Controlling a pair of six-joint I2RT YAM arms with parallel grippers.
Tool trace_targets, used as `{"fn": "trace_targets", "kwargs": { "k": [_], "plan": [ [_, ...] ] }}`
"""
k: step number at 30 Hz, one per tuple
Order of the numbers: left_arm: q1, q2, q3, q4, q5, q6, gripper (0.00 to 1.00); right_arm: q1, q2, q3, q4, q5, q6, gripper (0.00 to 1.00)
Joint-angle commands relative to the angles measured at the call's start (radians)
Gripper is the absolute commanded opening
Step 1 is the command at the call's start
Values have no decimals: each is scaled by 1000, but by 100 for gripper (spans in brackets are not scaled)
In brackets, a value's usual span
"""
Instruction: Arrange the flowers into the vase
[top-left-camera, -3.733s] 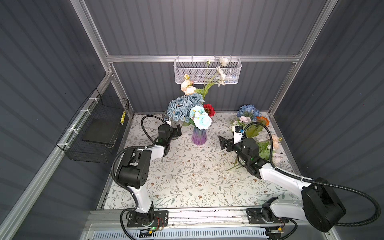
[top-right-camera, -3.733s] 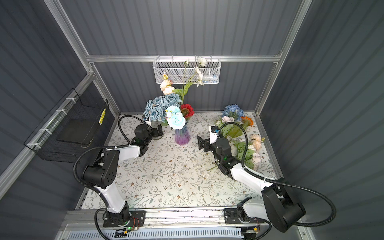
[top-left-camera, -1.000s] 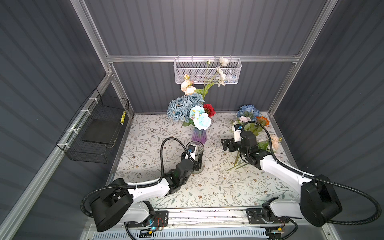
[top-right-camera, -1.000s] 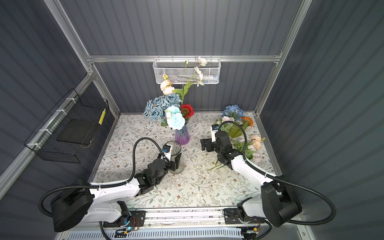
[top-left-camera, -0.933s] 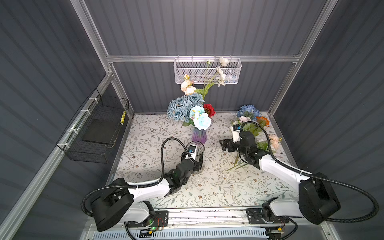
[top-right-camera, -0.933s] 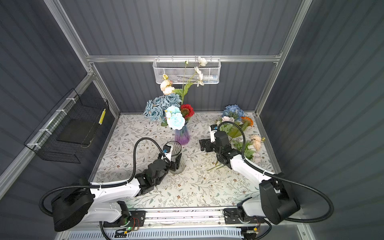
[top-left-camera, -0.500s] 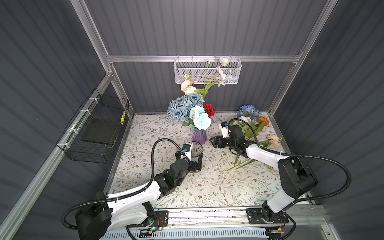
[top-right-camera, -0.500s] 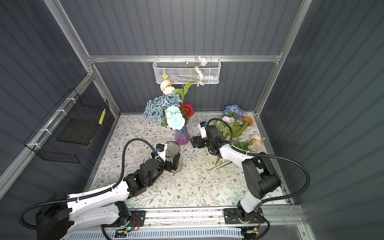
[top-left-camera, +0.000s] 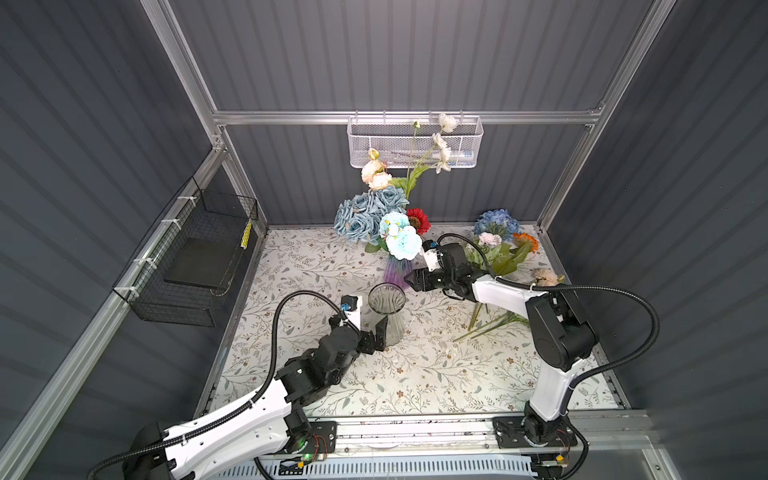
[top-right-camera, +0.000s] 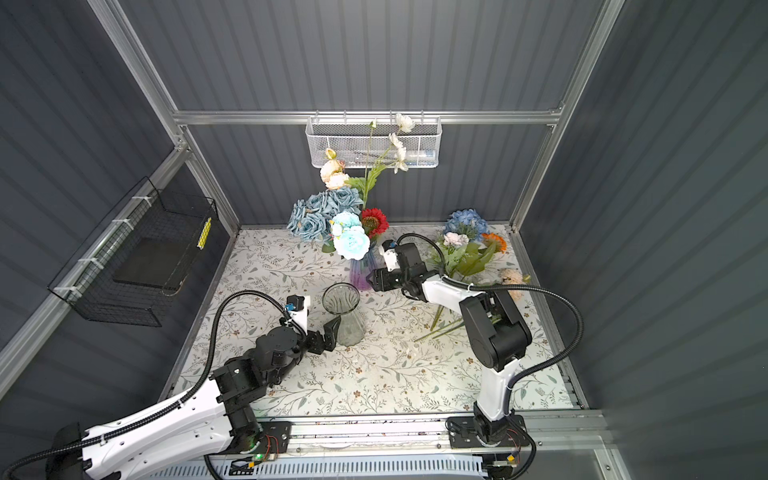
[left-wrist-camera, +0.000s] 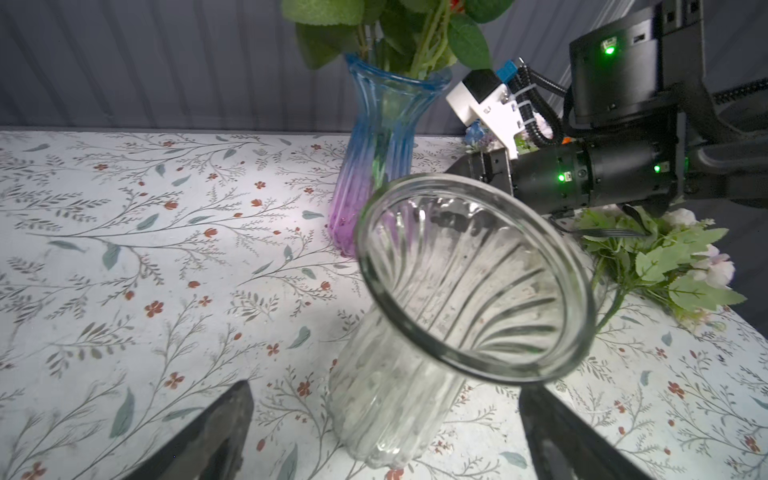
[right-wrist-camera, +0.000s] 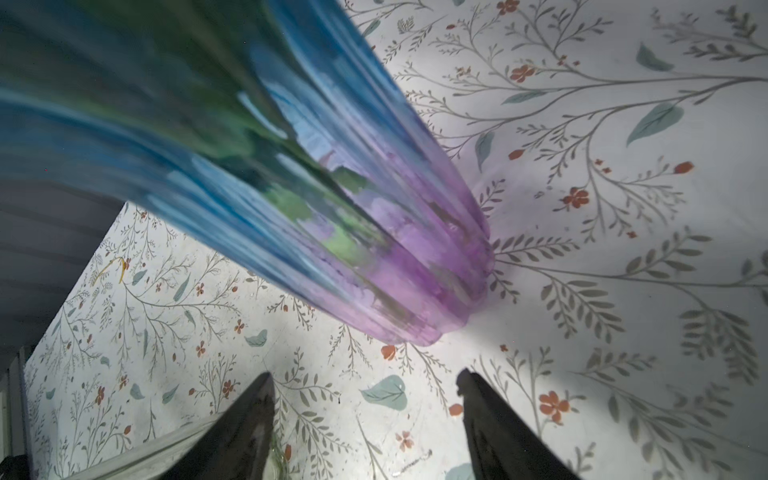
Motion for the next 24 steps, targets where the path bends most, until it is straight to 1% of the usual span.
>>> {"fn": "trace_targets", "kwargs": {
  "k": [1,5,8,13,17,20,24],
  "plan": [
    [69,-30,1,-85,-52,-39,99,6,34,51,-8,-43,2,68],
    [248,-48,-4,-71,63,-61,99,10,91,116,-21,-60,-2,68],
    [338,-28,-4,-19,125,-50,99,13,133,172,-38,-73,-13,67],
    [424,58,-14,107,178,-45,100,27,197,276,-71,-95,-42,67],
    [475,109,-27,173,233,-73,99,38,249,369,-104,-106,-62,67],
    [485,116,-30,165,245,-77,99,46,295,450,-137,-114,-69,67],
    [488,90,-35,127,245,-69,99,57,358,551,-174,-118,-75,67]
  ]
}}
